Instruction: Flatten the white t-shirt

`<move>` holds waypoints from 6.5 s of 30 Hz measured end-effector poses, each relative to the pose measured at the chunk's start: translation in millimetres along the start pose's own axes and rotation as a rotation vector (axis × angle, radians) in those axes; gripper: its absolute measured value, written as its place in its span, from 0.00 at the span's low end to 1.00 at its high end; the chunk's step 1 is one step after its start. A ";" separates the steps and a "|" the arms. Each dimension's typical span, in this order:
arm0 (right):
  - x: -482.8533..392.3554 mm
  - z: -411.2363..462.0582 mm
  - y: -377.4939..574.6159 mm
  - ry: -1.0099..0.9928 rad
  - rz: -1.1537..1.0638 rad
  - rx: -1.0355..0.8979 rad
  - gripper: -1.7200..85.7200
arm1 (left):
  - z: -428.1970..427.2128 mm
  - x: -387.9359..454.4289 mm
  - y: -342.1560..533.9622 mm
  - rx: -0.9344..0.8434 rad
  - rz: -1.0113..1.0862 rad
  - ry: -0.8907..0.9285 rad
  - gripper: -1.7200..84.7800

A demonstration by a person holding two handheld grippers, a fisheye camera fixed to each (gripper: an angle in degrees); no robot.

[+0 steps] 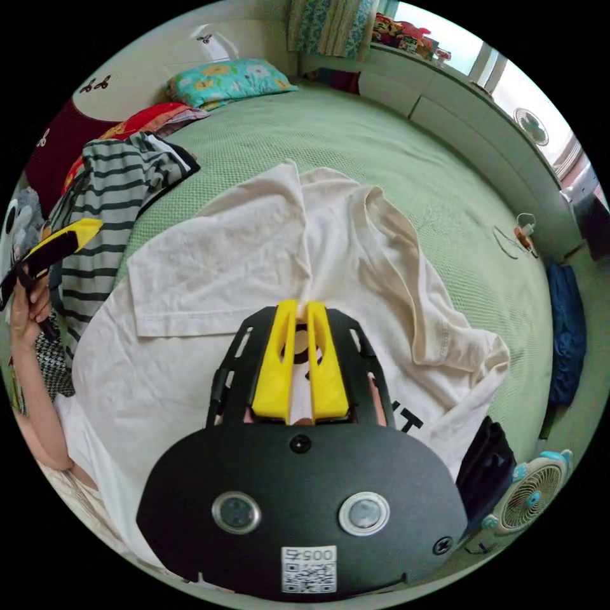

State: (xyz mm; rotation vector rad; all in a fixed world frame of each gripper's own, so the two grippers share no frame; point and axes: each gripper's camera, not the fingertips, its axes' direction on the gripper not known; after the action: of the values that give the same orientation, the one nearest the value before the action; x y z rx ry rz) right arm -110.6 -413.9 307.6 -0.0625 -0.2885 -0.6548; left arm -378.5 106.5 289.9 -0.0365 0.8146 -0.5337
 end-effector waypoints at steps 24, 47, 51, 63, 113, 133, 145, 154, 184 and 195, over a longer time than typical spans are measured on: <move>-83.8 29.8 -294.6 -0.483 0.183 0.025 0.01 | 42.0 -2.5 -8.6 -0.079 0.019 -0.056 0.12; -148.1 -21.4 -48.4 -0.237 0.247 0.238 0.15 | 58.3 9.5 -4.4 -0.060 0.000 -0.143 0.16; -170.7 -10.7 -23.5 -0.186 0.290 0.250 0.15 | 59.9 13.8 -4.0 -0.063 0.010 -0.169 0.16; -198.1 -20.0 26.0 -0.187 0.295 0.308 0.13 | 67.2 35.5 -0.7 -0.078 0.056 -0.195 0.16; -201.7 -39.7 109.4 -0.660 0.052 0.569 0.07 | 34.3 52.3 1.0 -0.090 0.019 -0.320 0.14; -97.2 -101.9 119.6 -0.409 0.134 0.519 0.09 | 28.8 126.8 -5.8 0.012 0.133 -0.050 0.14; 11.2 -35.0 196.9 0.252 0.140 0.029 0.12 | 70.3 177.5 -8.4 -0.073 0.239 -0.034 0.14; 46.6 -38.1 165.6 0.255 0.169 0.041 0.01 | 88.8 186.6 -10.8 -0.117 0.232 -0.069 0.14; 89.9 -119.5 346.8 0.228 0.505 -0.157 0.13 | 87.9 212.1 11.2 -0.120 0.242 -0.047 0.14; 84.7 -137.3 382.7 0.248 0.517 -0.156 0.00 | 79.8 228.4 30.2 -0.147 0.262 -0.091 0.14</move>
State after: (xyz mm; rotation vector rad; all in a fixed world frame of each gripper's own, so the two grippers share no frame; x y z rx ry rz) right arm 219.8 -180.8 212.8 -0.1966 0.0237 -0.1654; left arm -180.9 12.6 182.3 -0.0871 0.7547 -0.2226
